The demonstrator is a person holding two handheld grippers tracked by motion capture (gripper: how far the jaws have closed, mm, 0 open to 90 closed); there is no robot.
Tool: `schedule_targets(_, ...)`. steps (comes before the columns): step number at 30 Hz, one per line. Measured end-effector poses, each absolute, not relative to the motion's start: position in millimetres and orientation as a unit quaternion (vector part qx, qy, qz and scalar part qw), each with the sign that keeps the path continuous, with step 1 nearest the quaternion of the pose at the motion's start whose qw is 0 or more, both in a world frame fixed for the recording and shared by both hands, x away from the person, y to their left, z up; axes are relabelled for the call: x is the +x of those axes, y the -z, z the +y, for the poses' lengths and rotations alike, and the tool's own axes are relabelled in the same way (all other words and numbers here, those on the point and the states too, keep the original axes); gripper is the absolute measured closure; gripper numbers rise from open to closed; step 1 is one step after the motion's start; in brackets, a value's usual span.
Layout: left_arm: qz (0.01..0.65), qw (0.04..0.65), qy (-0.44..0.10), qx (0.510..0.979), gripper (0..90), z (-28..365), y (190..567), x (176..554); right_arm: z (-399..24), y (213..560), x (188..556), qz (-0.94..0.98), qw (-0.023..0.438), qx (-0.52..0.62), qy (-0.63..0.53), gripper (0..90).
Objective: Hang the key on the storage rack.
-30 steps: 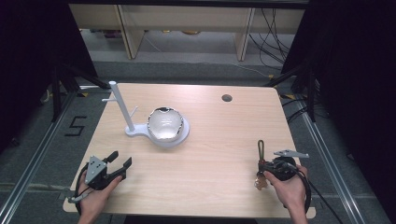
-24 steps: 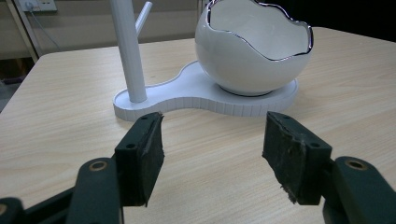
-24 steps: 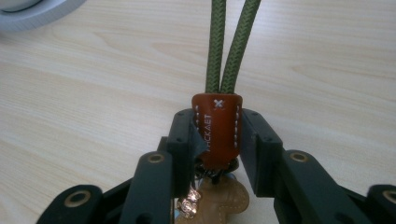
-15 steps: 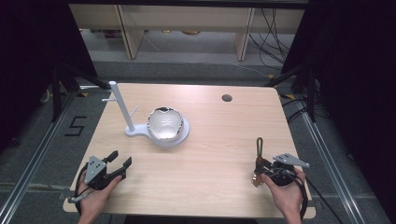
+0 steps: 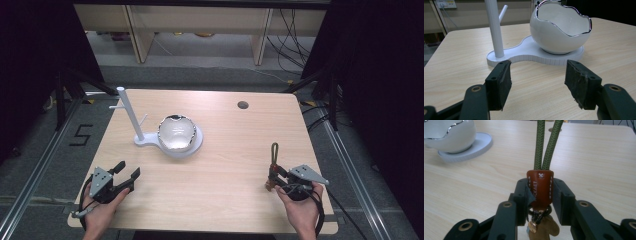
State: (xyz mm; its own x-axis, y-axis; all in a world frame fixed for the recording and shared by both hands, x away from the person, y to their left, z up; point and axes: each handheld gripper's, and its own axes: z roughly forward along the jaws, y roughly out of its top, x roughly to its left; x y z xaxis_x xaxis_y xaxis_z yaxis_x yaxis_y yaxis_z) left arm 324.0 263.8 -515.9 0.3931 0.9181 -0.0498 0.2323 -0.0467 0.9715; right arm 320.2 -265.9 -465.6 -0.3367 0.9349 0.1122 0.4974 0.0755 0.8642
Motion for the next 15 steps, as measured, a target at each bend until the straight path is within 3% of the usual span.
schedule_targets(15, 0.449, 0.537, -0.327, 0.635, 36.0, 265, 513, 323, -247, 449, 322, 0.686, 0.282, 0.476, -0.472, 68.0)
